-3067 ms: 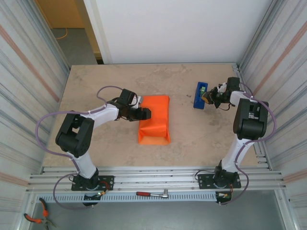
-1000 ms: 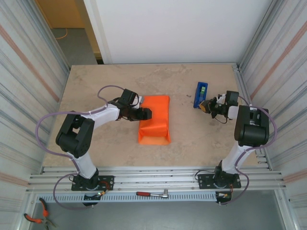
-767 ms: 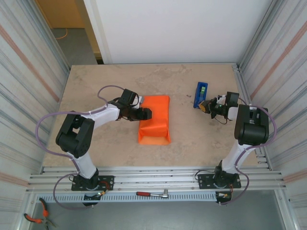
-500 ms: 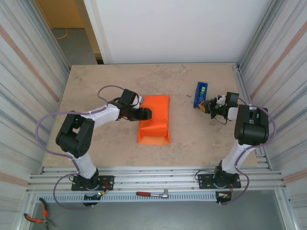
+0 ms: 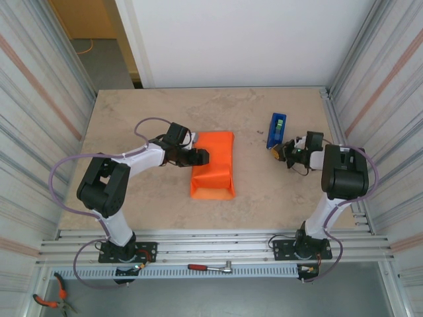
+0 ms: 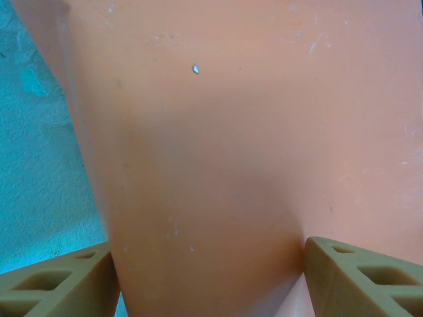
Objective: Wrap the gift box in paper
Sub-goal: Tear off the tape with the cutter, then wrap the gift box with the wrapping paper.
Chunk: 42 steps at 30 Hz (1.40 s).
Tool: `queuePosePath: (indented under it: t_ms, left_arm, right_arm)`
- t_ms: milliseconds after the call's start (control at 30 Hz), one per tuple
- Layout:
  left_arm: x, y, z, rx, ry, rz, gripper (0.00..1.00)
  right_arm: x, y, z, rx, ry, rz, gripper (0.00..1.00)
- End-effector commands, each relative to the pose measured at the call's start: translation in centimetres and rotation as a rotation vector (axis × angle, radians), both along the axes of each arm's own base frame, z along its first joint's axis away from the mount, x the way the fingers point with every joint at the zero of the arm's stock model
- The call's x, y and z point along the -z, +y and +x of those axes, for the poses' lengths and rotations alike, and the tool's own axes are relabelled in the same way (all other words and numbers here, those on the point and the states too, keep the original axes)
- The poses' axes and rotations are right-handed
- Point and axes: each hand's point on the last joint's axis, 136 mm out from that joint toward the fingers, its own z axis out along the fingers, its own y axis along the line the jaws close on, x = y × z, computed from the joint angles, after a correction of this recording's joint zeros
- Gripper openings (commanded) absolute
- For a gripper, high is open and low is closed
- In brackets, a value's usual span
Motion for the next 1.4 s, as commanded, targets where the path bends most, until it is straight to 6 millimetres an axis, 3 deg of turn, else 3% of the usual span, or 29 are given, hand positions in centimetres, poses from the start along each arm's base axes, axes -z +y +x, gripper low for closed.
queuePosePath:
  t_ms: [0, 233, 433, 600, 733, 867, 1067, 1367]
  left_arm:
    - [5.7, 2.6, -3.6, 0.005, 0.144, 0.202, 0.71]
    - [5.7, 2.7, -3.6, 0.004, 0.145, 0.206, 0.71]
    - [5.7, 2.7, -3.6, 0.003, 0.144, 0.206, 0.71]
    - [5.8, 2.8, -3.7, 0.004, 0.146, 0.209, 0.71]
    - [5.7, 2.8, -3.6, 0.005, 0.144, 0.208, 0.71]
    - [5.7, 2.8, -3.7, 0.004, 0.142, 0.21, 0.71]
    - [5.7, 2.7, -3.7, 0.006, 0.143, 0.209, 0.71]
    - [5.8, 2.6, -3.7, 0.009, 0.143, 0.211, 0.71]
  right_arm:
    - [1.4, 0.1, -1.2, 0.034, 0.085, -0.018, 0.0]
    - [-2.4, 2.7, -0.3, -0.082, -0.002, -0.057, 0.0]
    - [-7.4, 8.2, 0.3, -0.299, -0.095, -0.094, 0.0]
    - [-9.7, 13.4, -0.3, -0.501, -0.115, -0.113, 0.0]
    - [-10.2, 16.0, -0.9, -0.626, -0.102, -0.161, 0.0]
    - [-9.9, 17.3, -1.6, -0.737, -0.084, -0.28, 0.0]
    - [-8.7, 18.0, -2.5, -0.821, -0.038, -0.41, 0.0]
    - [-8.0, 18.8, -2.5, -0.862, -0.031, -0.467, 0.0]
